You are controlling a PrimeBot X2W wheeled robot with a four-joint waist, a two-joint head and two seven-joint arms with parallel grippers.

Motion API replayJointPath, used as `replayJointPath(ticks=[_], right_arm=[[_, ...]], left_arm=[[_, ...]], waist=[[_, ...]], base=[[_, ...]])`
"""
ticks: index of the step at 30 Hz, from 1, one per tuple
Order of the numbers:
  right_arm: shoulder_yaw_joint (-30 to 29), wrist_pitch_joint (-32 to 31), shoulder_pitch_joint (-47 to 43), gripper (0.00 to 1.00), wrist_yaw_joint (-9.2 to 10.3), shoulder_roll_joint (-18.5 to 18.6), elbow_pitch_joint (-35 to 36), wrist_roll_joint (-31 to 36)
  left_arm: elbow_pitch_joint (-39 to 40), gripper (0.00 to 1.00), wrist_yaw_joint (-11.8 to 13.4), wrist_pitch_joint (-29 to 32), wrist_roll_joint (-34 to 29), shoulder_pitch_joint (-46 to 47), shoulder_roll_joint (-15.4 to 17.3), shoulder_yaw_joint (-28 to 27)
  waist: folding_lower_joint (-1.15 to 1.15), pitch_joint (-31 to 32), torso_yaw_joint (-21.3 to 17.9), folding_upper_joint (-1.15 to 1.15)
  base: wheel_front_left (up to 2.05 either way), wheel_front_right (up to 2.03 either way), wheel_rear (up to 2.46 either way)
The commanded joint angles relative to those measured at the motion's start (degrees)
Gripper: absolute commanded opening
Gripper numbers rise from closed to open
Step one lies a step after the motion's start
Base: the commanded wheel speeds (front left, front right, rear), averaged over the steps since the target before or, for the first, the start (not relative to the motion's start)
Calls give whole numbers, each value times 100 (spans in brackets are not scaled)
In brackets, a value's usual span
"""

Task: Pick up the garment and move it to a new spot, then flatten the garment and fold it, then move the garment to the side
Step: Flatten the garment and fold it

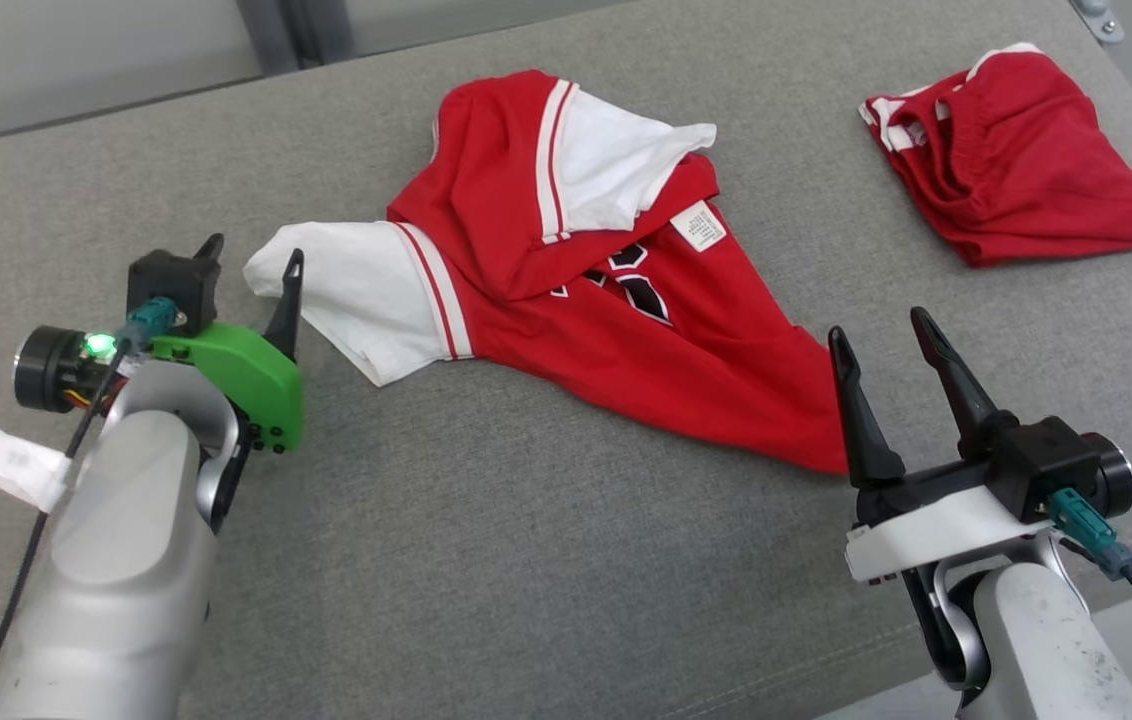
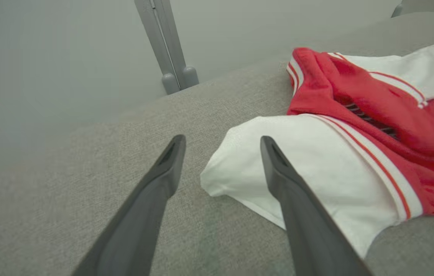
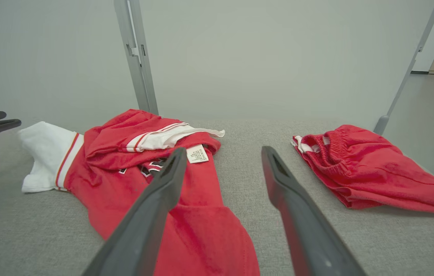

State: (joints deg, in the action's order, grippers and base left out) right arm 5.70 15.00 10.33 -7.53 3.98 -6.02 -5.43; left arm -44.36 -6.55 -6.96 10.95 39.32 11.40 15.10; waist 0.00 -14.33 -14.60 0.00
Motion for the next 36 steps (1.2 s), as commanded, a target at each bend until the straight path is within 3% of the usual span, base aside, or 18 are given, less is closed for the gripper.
replayJointPath(ticks=[1, 8, 9, 10, 11, 22, 32, 33, 34, 36], right_arm=[[-3, 23, 98, 100, 8, -29, 49, 31], [-57, 23, 132, 100, 8, -66, 117, 61], [-74, 23, 126, 100, 8, -70, 125, 68], [-94, 22, 116, 100, 8, -76, 131, 79], [-116, 22, 108, 100, 8, -80, 132, 82], [-228, 21, 51, 100, 8, -95, 151, 158], [-199, 21, 61, 100, 8, -100, 174, 148], [-206, 21, 59, 100, 8, -100, 175, 143], [-201, 21, 65, 100, 8, -101, 178, 143], [-195, 21, 95, 100, 8, -102, 186, 130]], left_arm=[[-144, 100, -27, 56, 47, 180, 84, 35], [-702, 100, -85, 339, 357, 572, 193, 219], [-731, 78, -89, 332, 390, 592, 201, 256], [-750, 28, -92, 308, 444, 600, 194, 333], [-755, 0, -94, 290, 499, 594, 180, 401], [-571, 0, -93, -15, 1177, 287, 235, 1286], [-651, 2, -70, -357, 1371, 499, 366, 1350], [-667, 48, -55, -369, 1368, 536, 385, 1345], [-697, 100, -36, -364, 1353, 583, 414, 1343], [-770, 100, 3, -323, 1334, 676, 489, 1337]], waist=[[0, -323, -283, 0], [0, -495, -406, 0], [0, -498, -403, 0], [0, -494, -397, 0], [0, -487, -386, 0], [0, -213, -11, 0], [0, -238, -21, 0], [0, -263, -48, 0], [0, -298, -88, 0], [0, -373, -170, 0]], base=[[0, 0, 0], [0, 0, 0], [0, 0, 0], [0, 0, 0], [0, 0, 0], [0, 0, 0], [0, 0, 0], [0, 0, 0], [0, 0, 0], [0, 0, 0]])
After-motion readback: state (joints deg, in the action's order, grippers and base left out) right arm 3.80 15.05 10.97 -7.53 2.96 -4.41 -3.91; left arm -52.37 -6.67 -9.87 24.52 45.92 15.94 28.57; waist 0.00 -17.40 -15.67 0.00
